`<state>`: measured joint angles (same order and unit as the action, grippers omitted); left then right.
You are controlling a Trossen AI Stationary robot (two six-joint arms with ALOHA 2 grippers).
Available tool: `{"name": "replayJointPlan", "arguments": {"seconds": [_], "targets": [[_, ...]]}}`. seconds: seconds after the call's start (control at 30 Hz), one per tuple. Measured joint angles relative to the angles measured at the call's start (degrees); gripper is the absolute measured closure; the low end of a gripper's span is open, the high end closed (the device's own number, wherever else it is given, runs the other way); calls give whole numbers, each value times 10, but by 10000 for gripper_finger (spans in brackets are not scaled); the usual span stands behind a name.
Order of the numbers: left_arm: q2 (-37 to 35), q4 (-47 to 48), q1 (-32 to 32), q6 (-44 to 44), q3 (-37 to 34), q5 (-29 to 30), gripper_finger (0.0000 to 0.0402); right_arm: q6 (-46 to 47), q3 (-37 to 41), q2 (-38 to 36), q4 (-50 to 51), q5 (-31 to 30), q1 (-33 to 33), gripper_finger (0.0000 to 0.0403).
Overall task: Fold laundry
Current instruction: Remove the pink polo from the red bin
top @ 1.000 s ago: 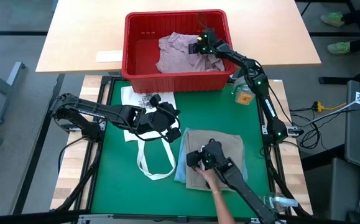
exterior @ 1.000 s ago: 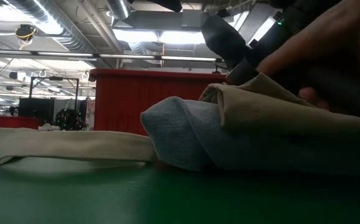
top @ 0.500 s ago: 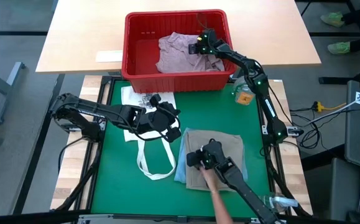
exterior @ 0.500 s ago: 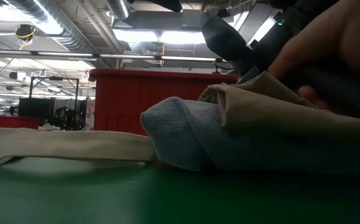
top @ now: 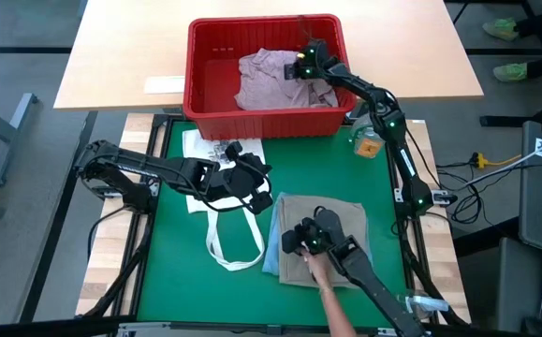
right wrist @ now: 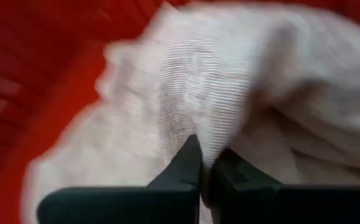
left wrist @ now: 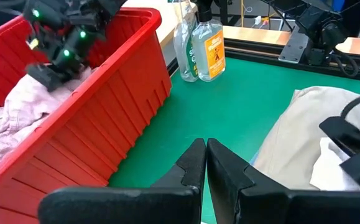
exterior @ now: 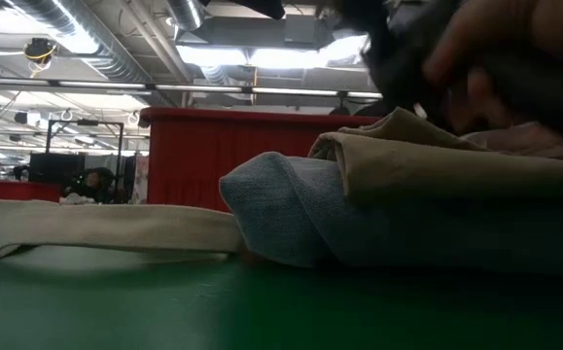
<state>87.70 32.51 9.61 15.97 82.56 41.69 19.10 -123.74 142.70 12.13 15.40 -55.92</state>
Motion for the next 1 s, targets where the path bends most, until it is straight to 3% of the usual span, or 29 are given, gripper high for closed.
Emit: {"name": "replayJointPlan", "arguments": {"seconds": [0.13, 0.37, 0.73, 1.0], "targets": [[0, 0, 0, 0, 0, 0, 390, 0, 0, -32, -32, 69, -5, 399], [0, 0, 0, 0, 0, 0, 390, 0, 0, -89, -52, 90, -3, 400], [0, 0, 0, -59, 0, 5, 390, 17, 0, -200, -94, 227, -3, 402], [0, 0, -13, -76, 0, 96, 390, 25, 0, -312, -92, 269, -3, 402]]}}
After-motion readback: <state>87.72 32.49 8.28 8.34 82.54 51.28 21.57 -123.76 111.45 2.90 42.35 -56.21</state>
